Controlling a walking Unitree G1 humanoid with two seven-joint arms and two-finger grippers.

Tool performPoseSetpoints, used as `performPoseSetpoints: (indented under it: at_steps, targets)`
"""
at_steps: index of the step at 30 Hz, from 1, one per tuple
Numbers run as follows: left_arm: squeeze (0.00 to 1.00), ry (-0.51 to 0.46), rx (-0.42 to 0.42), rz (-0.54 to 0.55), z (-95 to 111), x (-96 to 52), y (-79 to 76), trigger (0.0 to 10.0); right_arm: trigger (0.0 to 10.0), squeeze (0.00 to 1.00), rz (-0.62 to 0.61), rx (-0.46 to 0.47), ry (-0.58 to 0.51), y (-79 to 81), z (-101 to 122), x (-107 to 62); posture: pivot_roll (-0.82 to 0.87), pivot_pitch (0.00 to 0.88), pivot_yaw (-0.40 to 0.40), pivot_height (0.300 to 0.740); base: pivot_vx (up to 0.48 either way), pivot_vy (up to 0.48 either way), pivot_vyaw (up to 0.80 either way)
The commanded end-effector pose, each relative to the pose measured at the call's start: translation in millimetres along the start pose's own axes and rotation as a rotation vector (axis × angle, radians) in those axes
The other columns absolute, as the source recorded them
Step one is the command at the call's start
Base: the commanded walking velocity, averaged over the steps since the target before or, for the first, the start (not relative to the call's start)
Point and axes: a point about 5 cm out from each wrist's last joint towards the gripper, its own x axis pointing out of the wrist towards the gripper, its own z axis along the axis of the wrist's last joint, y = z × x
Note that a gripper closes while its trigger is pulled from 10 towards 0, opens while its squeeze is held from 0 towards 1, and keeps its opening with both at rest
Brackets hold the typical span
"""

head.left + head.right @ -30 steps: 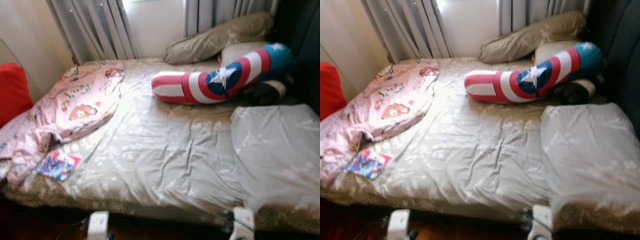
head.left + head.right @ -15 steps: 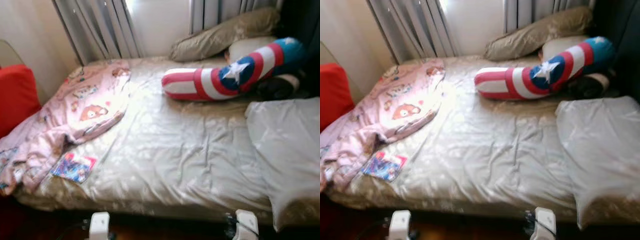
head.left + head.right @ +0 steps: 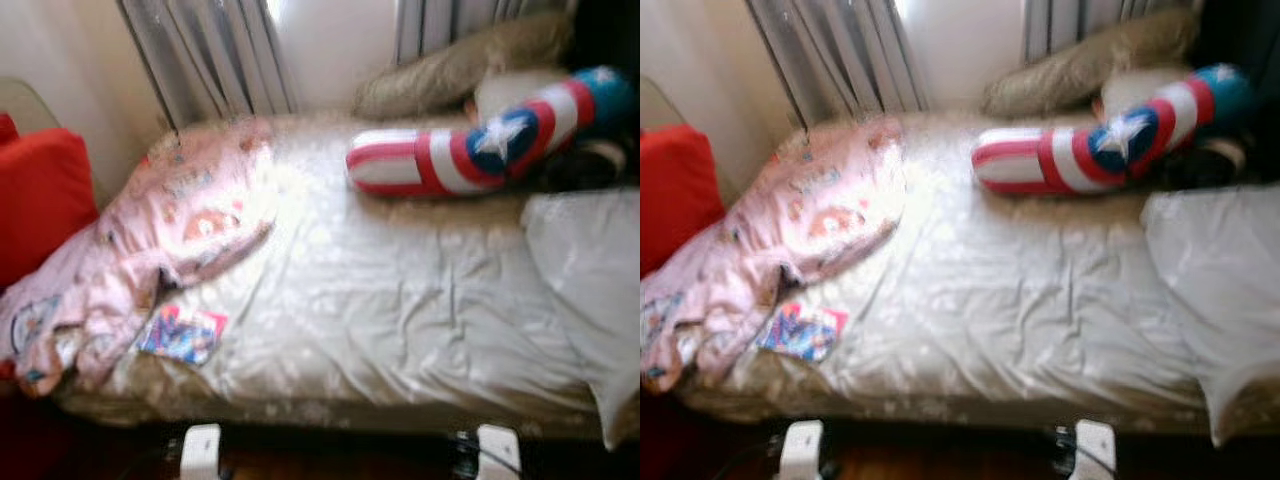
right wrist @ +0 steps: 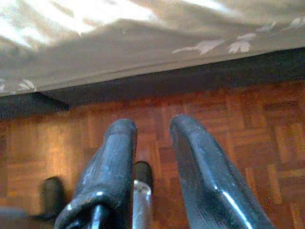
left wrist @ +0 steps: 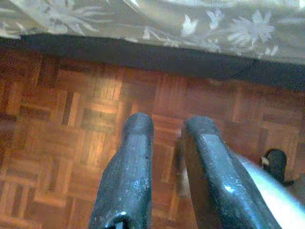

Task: Clean up the room

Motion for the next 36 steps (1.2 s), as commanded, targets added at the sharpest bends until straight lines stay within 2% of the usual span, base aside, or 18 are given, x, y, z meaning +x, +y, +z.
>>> performPoseSetpoints:
  at_steps: [1,36]
  targets:
    - [0.0,0.014,0.016,0.033,-2.1,-1.5,12.0,10.0,10.0,0.0,0.037,0.0,0.002,14.3,0.3,0.4,0.01,0.0,0.1,0.732,0.0,0.382,0.0]
    - [0.0,0.011,0.006,0.037,-1.3,-1.1,11.0,10.0,10.0,0.0,0.047,-0.023,0.012,14.9,-0.3,0.5,0.01,0.0,0.095,0.732,0.0,0.381,0.0]
